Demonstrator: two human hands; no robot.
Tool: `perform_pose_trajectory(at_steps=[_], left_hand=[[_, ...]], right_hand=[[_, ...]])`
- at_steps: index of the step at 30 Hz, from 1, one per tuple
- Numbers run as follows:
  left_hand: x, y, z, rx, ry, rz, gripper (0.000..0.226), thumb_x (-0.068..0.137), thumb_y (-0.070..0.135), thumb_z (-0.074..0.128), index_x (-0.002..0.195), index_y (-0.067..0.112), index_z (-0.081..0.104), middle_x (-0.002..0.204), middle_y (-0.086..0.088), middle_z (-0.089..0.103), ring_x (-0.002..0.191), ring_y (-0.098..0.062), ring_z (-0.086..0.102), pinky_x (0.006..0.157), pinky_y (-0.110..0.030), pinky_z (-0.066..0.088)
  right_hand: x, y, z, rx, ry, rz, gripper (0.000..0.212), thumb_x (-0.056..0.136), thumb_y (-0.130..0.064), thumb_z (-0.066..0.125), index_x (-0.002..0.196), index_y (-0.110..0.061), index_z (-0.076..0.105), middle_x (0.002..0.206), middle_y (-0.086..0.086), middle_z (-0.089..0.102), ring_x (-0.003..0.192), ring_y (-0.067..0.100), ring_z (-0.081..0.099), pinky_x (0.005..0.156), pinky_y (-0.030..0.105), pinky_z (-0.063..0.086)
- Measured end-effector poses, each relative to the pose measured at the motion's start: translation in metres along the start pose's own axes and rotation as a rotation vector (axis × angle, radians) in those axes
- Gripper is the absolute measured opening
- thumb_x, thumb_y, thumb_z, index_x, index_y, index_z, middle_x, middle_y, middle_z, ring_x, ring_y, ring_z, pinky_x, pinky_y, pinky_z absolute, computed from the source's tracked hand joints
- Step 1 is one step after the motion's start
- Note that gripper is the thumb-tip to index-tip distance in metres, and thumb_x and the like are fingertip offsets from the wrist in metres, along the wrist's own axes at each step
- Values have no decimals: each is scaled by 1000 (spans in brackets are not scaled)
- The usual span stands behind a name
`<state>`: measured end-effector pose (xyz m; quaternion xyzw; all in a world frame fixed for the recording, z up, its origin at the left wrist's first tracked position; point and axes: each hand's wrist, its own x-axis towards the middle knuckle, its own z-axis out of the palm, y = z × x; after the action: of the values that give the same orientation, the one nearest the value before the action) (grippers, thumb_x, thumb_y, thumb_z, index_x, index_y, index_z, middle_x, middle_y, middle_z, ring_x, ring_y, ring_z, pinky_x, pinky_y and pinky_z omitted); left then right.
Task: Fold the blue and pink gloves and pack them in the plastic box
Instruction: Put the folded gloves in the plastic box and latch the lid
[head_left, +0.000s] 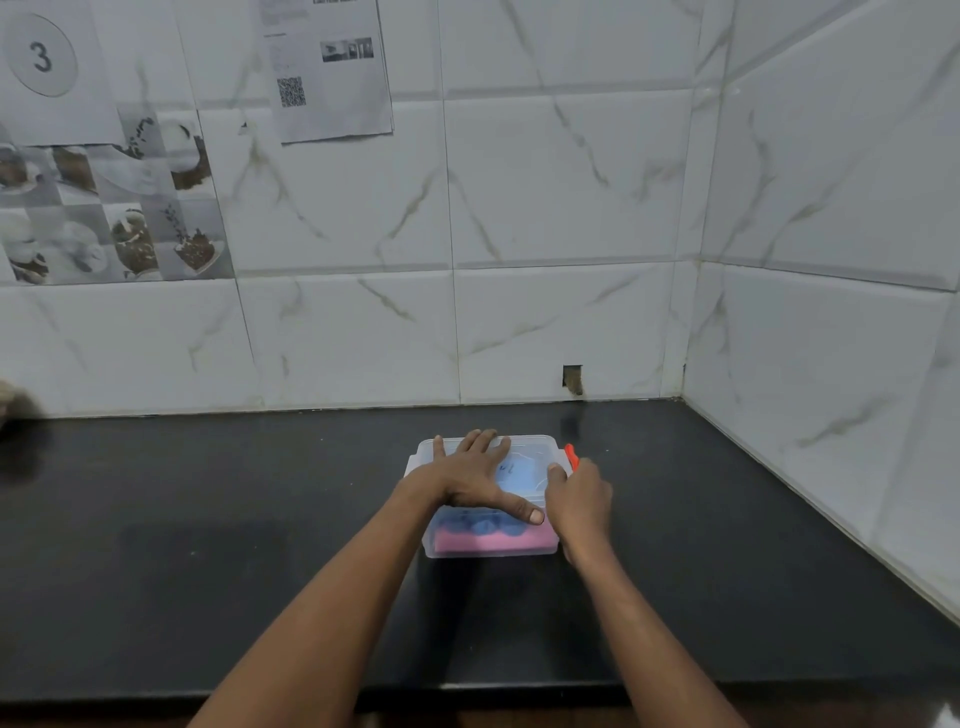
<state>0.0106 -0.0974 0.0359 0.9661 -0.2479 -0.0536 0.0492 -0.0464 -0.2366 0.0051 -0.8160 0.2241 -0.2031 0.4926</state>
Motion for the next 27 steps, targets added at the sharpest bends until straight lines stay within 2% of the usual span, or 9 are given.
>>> perform_pose_trajectory(at_steps=[6, 10, 13, 15, 17, 20, 23, 25, 27], left_hand=[[1, -1, 0, -4, 3, -1, 123, 66, 85, 56, 156, 23, 0, 165, 1, -10, 151, -19, -14, 115, -65, -12], [0, -2, 0, -12, -2, -2, 124, 65, 86, 55, 157, 23, 0, 165, 1, -10, 151, -18, -14, 114, -64, -13], [-2, -1, -1, -56, 2, 4, 112, 74, 84, 47, 157, 23, 3, 165, 2, -9, 151, -17, -13, 115, -63, -14], [-6, -1, -3, -202, 35, -10, 92, 85, 80, 30, 157, 26, 11, 166, 4, -2, 152, -14, -8, 116, -60, -15], [-10, -5, -4, -506, 107, -47, 74, 92, 73, 19, 154, 32, 20, 164, 8, 9, 152, -13, -1, 119, -52, -14], [-14, -10, -6, -824, 296, -96, 56, 102, 35, 39, 155, 23, 24, 157, 0, 36, 147, -20, 28, 123, -38, 15], [-16, -11, -9, -810, 634, -294, 54, 90, -2, 44, 144, 6, 44, 140, -12, 56, 129, -23, 52, 106, -26, 37], [-24, -16, -6, -837, 855, -558, 46, 86, 1, 53, 132, 4, 56, 133, -15, 60, 121, -30, 57, 97, -31, 45], [-36, -25, 6, -1025, 858, -778, 40, 82, 16, 64, 119, 0, 61, 116, -18, 64, 106, -36, 62, 85, -40, 56]], right_hand=[[1, -3, 3, -80, 42, -45, 30, 102, -19, 40, 118, 0, 57, 117, 20, 61, 87, 25, 56, 59, 26, 36], [1, -4, 3, -122, 58, -73, 30, 102, -16, 40, 117, 2, 59, 117, 22, 62, 101, 35, 62, 66, 28, 37], [2, -4, -1, -230, 13, -72, 28, 101, -20, 43, 117, -3, 58, 110, 14, 64, 87, 25, 60, 57, 25, 40], [5, -7, -6, -455, -7, -166, 27, 97, -20, 47, 118, -7, 58, 112, 11, 64, 97, 25, 60, 74, 32, 52], [16, -14, -5, -588, 9, -413, 33, 90, -10, 52, 122, -7, 59, 130, 13, 57, 120, 29, 53, 100, 38, 44], [28, -37, 7, -577, -217, -675, 48, 92, -4, 46, 138, -12, 50, 153, 13, 38, 142, 29, 34, 114, 40, 32], [36, -42, 24, -781, -379, -734, 36, 99, -18, 37, 133, -15, 51, 140, 17, 44, 133, 35, 39, 105, 47, 38], [40, -36, 29, -835, -398, -722, 35, 100, -22, 34, 129, -16, 52, 126, 15, 51, 122, 34, 46, 97, 45, 41], [43, -33, 31, -819, -394, -718, 37, 100, -22, 32, 132, -16, 50, 124, 15, 53, 120, 33, 46, 98, 45, 42]])
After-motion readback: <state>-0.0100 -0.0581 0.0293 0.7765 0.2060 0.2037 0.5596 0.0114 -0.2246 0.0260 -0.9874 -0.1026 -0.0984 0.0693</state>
